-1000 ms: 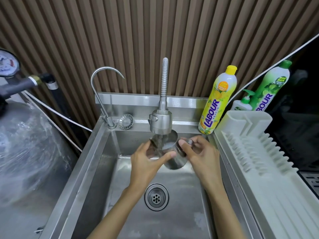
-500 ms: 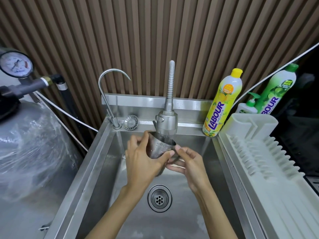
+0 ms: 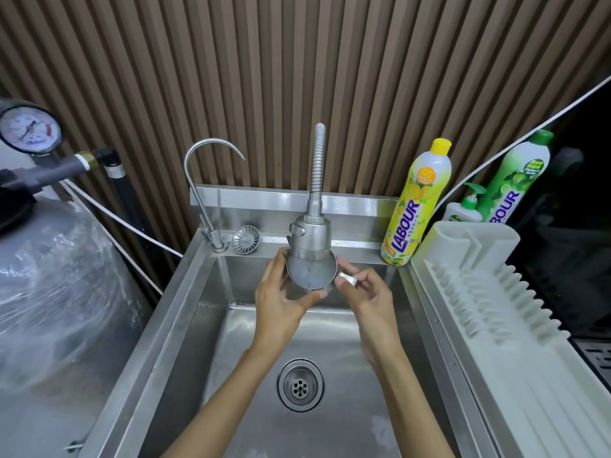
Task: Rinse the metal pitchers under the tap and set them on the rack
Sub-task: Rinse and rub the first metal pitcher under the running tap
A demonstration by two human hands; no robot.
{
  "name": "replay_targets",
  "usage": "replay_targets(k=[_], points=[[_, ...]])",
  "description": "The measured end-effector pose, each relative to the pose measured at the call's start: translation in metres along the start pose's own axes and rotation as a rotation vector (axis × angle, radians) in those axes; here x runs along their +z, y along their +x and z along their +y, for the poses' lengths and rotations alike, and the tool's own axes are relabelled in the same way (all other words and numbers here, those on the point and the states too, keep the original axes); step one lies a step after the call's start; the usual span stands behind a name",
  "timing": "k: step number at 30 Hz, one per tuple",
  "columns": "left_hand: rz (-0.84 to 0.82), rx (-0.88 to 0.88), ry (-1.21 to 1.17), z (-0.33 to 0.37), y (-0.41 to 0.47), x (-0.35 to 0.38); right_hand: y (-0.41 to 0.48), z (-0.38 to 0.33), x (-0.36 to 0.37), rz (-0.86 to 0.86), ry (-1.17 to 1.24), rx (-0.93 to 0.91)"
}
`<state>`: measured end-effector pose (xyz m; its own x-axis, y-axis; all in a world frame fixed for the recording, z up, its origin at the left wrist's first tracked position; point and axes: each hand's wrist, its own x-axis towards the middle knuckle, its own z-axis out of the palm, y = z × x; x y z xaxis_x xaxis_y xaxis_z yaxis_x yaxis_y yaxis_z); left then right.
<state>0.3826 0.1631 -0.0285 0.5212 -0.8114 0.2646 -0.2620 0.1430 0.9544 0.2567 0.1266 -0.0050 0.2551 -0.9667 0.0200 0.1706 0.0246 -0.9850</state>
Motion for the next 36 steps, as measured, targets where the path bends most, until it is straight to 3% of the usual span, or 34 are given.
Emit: replay_targets(k=[3, 5, 11, 17, 19, 22, 27, 32, 36], points=[[-0.001, 0.117, 0.176, 0.007, 0.002, -0.009, 0.006, 0.018, 0.004, -0.099, 0.349, 0.144], [0.032, 0.114, 0.268, 0.009, 0.001, -0.013, 0.005, 0.024, 0.006, -0.128, 0.37, 0.217], [0.256, 0.027, 0.439, 0.013, -0.019, -0.007, -0.004, 0.001, 0.006, -0.024, 0.018, 0.256], [0.074, -0.136, 0.174, -0.004, -0.02, 0.003, -0.009, -0.022, 0.0, 0.204, -0.638, -0.059], [0.006, -0.166, 0.051, -0.009, -0.014, 0.006, -0.008, -0.019, 0.002, 0.185, -0.578, -0.1], [-0.002, -0.132, -0.167, -0.008, -0.006, 0.008, -0.001, -0.005, 0.003, 0.078, -0.244, -0.083], [0.072, 0.123, 0.092, 0.008, 0.001, -0.005, 0.01, 0.022, 0.009, -0.109, 0.362, 0.156], [0.173, 0.0, 0.404, 0.018, -0.008, -0.013, -0.002, 0.018, 0.011, -0.07, 0.198, 0.281], [0.077, -0.135, 0.428, 0.016, -0.018, -0.01, -0.007, -0.006, 0.005, 0.091, -0.083, 0.221]])
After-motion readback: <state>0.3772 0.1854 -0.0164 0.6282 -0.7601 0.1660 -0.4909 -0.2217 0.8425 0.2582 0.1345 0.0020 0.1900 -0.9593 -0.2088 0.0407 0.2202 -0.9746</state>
